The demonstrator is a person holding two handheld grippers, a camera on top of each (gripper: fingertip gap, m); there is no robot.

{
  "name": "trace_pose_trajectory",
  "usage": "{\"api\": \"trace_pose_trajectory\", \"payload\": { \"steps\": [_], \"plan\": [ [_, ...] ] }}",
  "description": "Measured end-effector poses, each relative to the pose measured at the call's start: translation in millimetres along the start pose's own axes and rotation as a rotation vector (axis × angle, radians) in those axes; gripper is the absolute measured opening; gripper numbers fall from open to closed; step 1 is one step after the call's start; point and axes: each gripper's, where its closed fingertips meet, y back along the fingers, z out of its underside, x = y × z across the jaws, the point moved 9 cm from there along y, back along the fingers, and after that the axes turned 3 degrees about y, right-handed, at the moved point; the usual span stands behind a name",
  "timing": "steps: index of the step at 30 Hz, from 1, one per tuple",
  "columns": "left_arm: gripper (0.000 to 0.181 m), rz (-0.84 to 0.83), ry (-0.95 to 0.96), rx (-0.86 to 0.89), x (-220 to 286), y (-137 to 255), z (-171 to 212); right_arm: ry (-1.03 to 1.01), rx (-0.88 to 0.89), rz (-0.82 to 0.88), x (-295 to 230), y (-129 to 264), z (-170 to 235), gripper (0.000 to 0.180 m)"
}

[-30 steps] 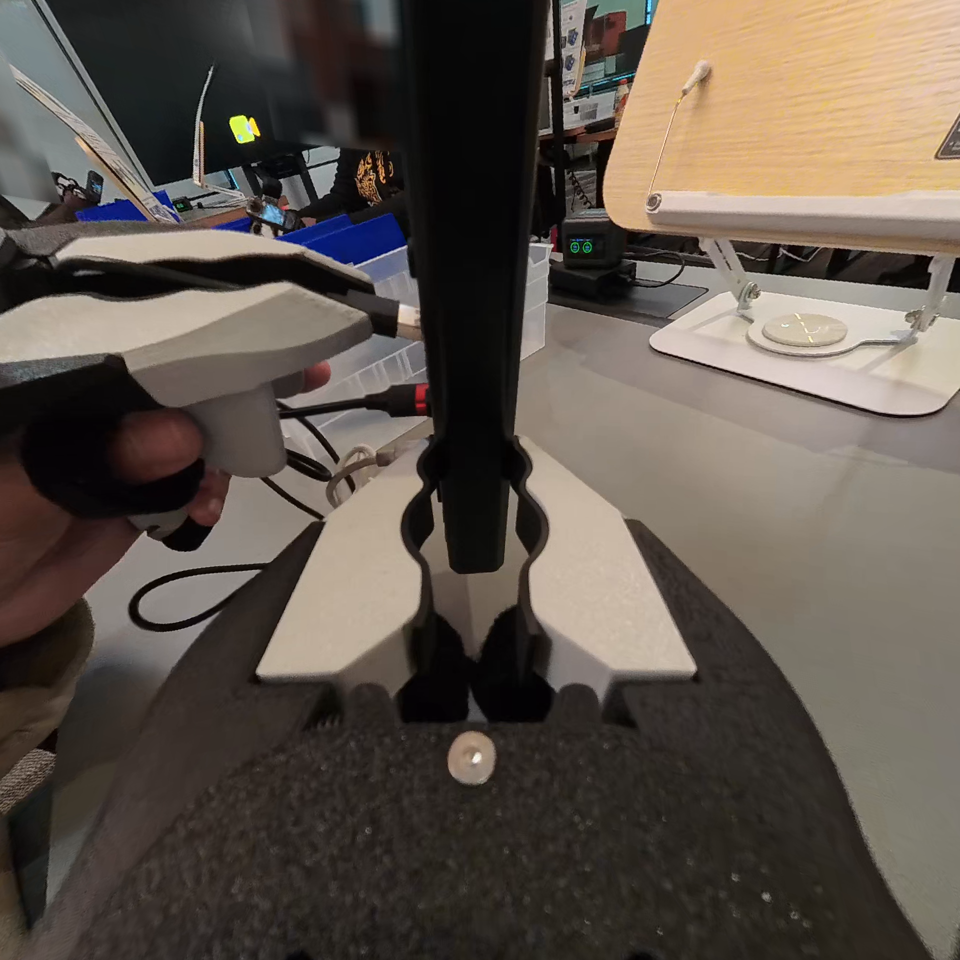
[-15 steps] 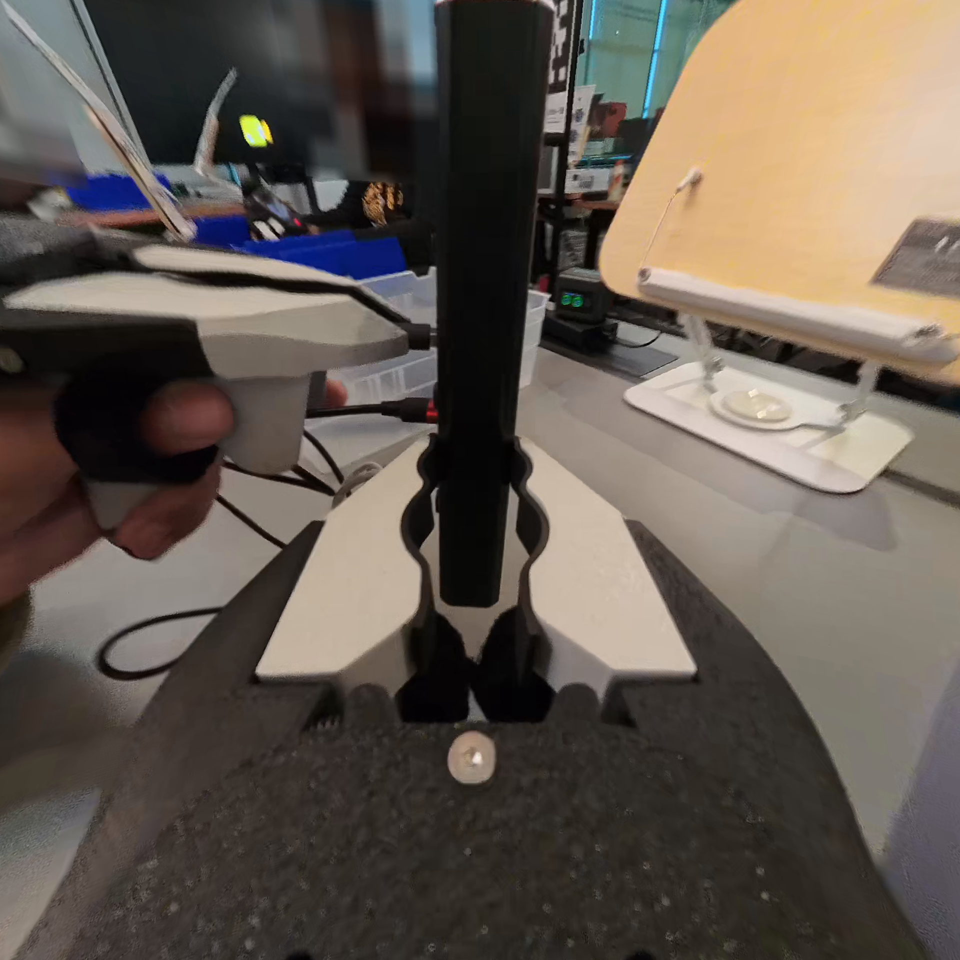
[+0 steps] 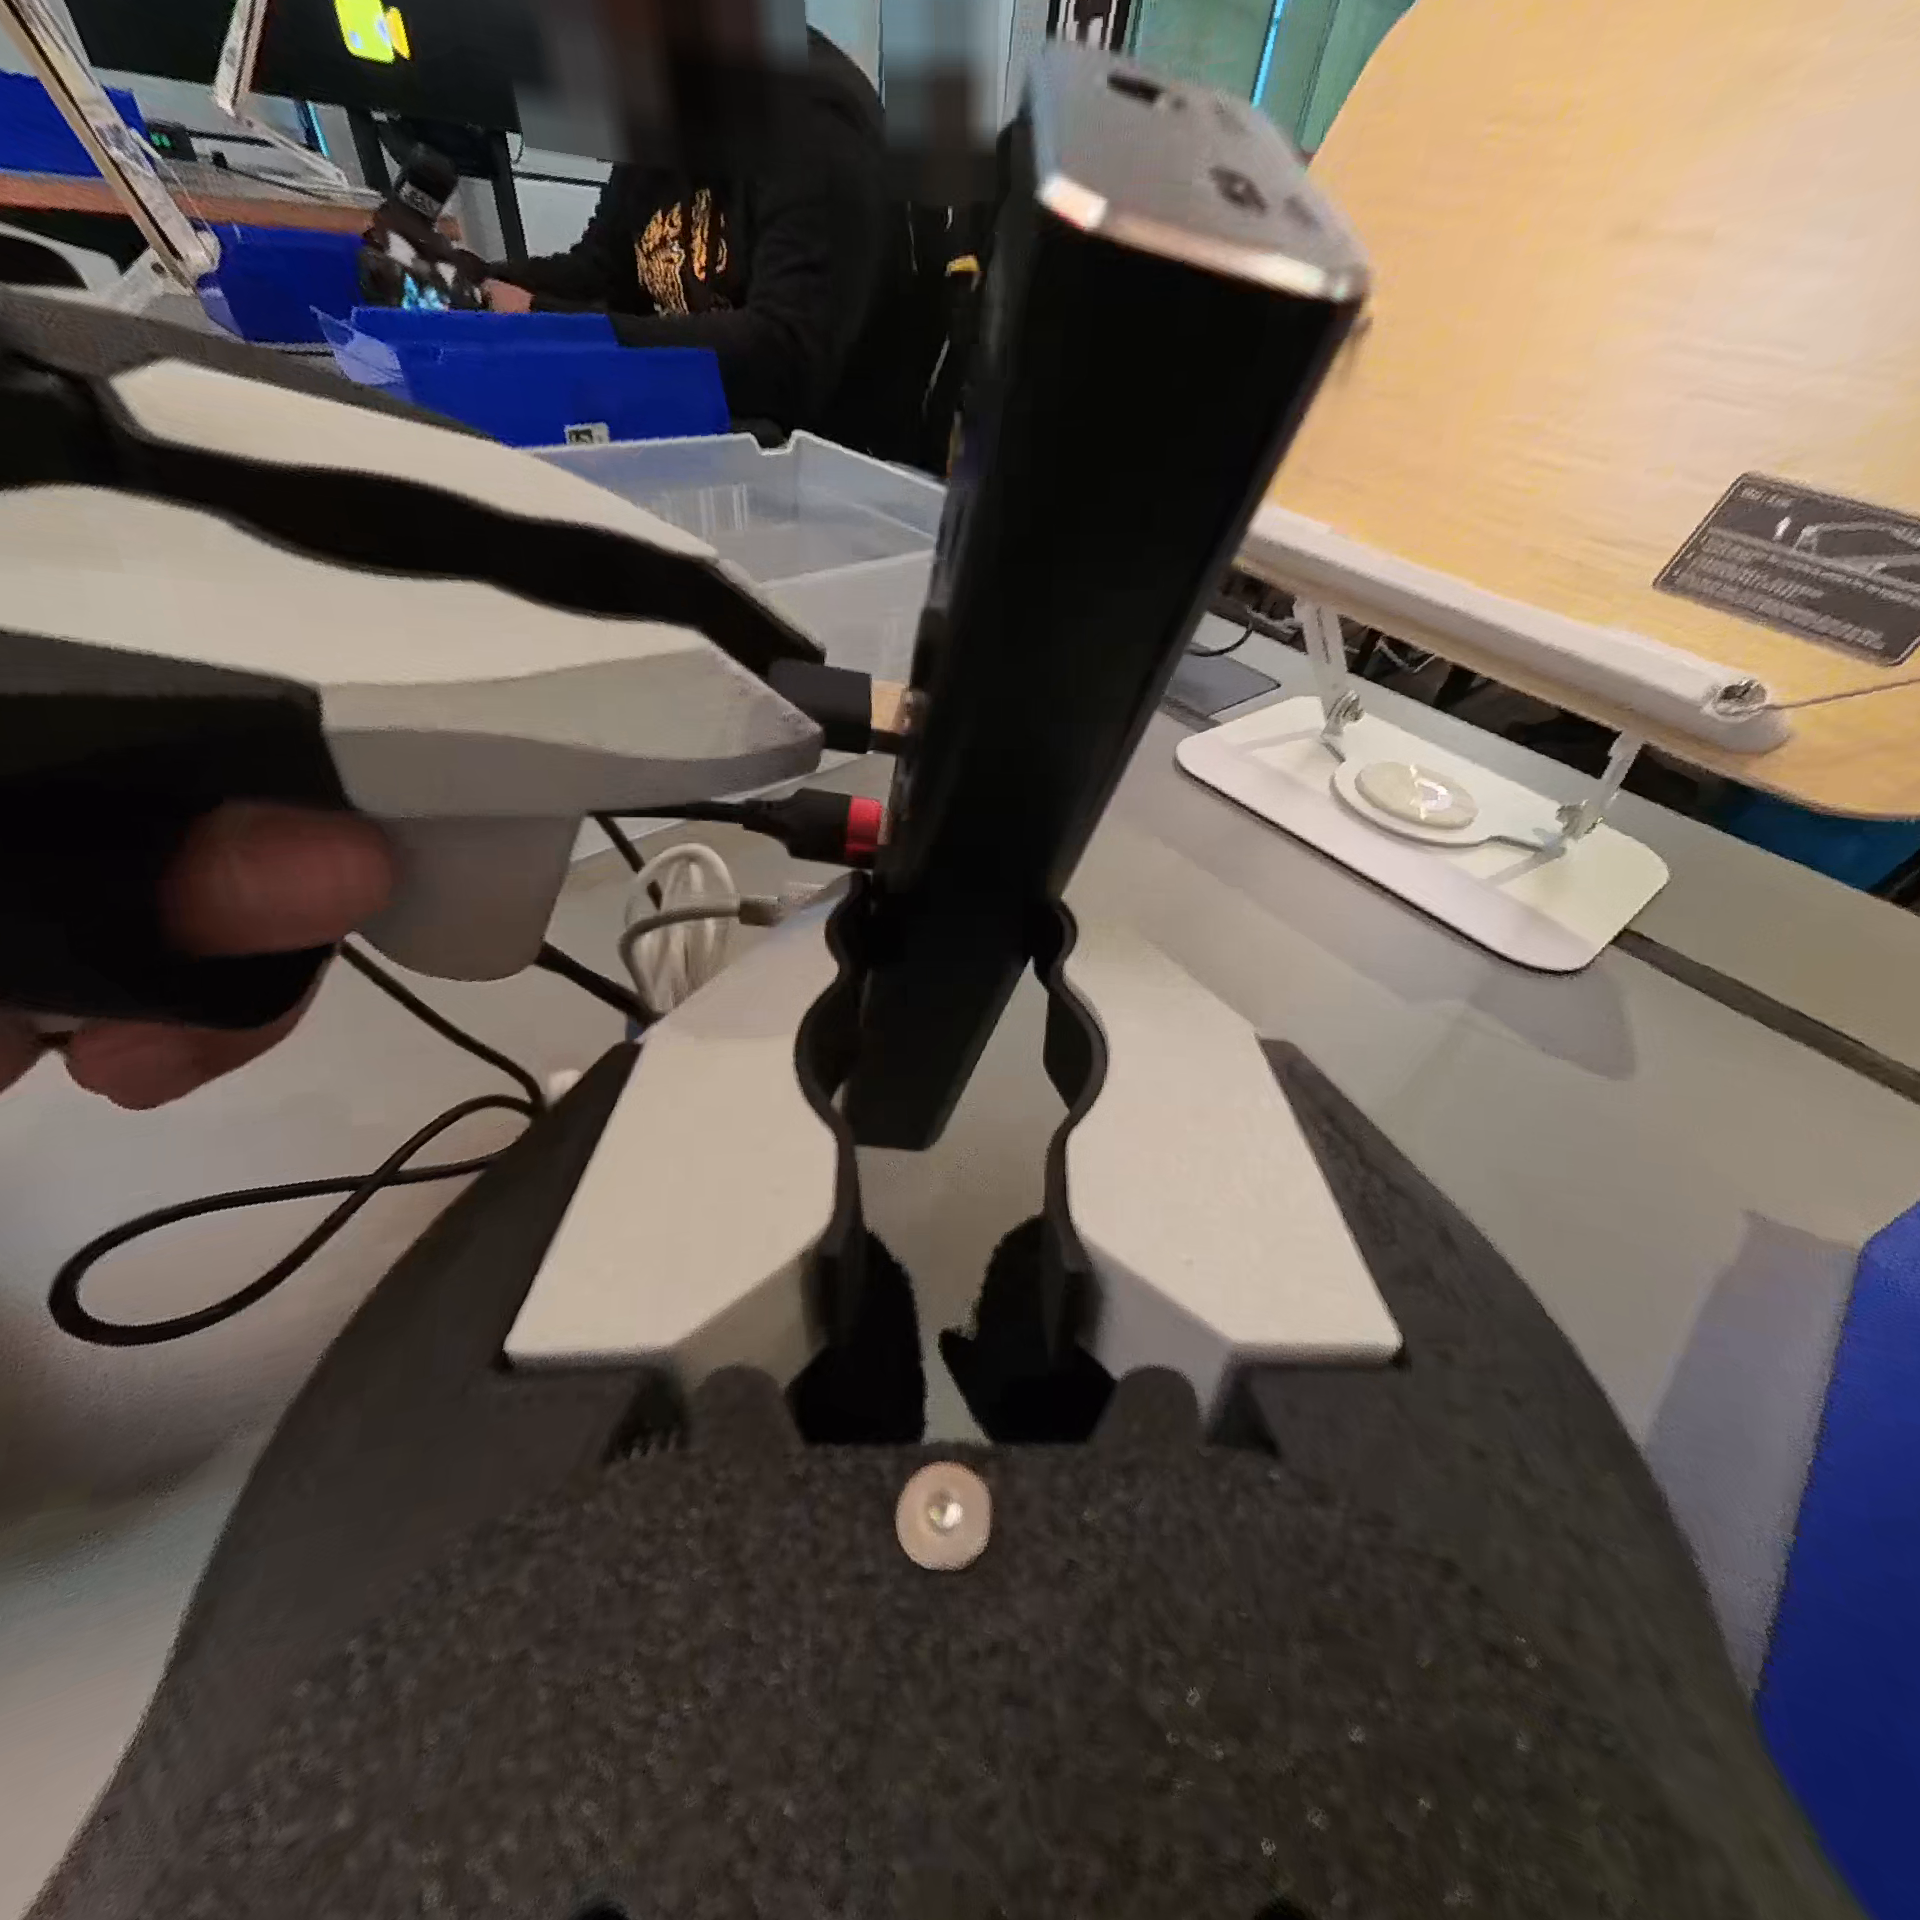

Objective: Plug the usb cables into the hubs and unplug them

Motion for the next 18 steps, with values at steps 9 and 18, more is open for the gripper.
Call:
{"api": "trace_pose_trajectory", "payload": {
  "steps": [9,18],
  "plan": [
    [0.016,0.071,-0.001,-0.163,-6,3,-8,0.093,-0.093,-0.087,-1,7,-9,0.029],
    [0.016,0.043,0.018,-0.147,-6,-3,-3,-0.104,-0.079,-0.082,3,-2,1,0.027]
  ]
}}
